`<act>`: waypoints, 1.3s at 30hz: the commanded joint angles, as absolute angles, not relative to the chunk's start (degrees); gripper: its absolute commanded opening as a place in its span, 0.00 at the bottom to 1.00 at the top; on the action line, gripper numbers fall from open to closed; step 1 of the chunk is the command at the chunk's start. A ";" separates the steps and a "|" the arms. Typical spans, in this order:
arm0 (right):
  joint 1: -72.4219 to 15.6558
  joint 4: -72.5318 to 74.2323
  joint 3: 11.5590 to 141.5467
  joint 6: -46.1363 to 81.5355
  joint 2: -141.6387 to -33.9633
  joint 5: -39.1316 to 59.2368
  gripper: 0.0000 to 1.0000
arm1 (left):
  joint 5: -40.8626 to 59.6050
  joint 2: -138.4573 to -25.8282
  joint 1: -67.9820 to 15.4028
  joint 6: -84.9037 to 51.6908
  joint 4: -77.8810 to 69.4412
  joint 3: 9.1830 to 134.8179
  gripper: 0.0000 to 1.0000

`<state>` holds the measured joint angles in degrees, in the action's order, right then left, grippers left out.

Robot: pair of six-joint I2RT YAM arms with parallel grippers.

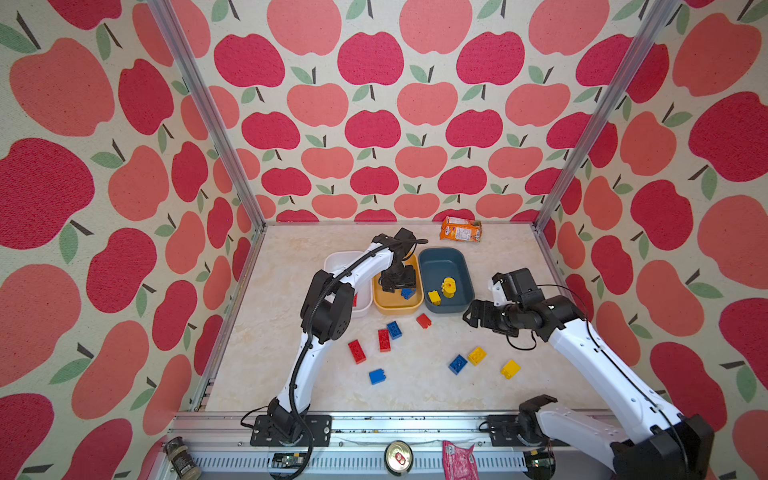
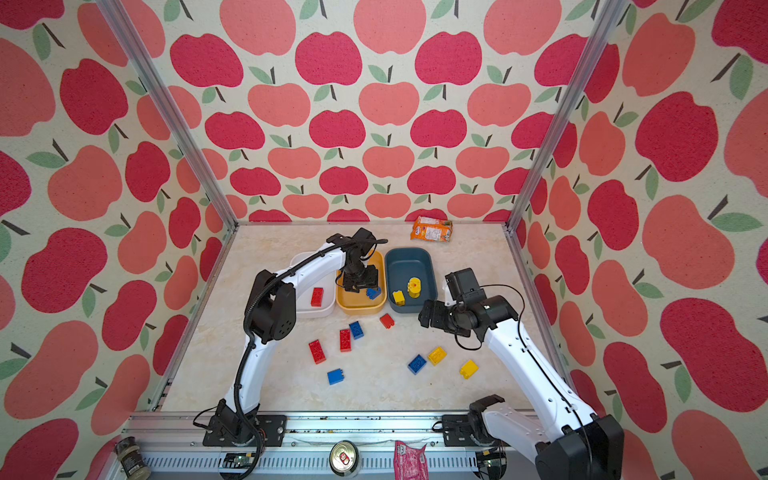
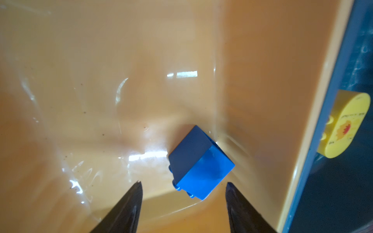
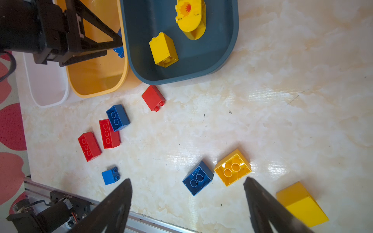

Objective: Sort the legos into containers by color
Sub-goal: 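Release the blue brick into the yellow tray while the right gripper approaches a yellow brick, then grasp the small yellow brick near the robot with the right gripper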

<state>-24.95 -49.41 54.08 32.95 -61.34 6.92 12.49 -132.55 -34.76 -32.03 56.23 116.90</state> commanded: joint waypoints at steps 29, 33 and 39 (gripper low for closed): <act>-28.03 -47.31 39.46 59.09 -63.89 -2.40 0.84 | 20.39 -92.05 -27.17 -33.09 37.85 78.61 0.88; -28.27 -45.55 39.29 60.41 -66.27 -3.29 0.80 | 20.65 -90.71 -26.72 -33.29 37.36 77.57 0.89; -28.63 -42.75 39.73 61.26 -70.18 -3.43 0.76 | 20.92 -88.65 -25.84 -33.63 36.77 75.80 0.91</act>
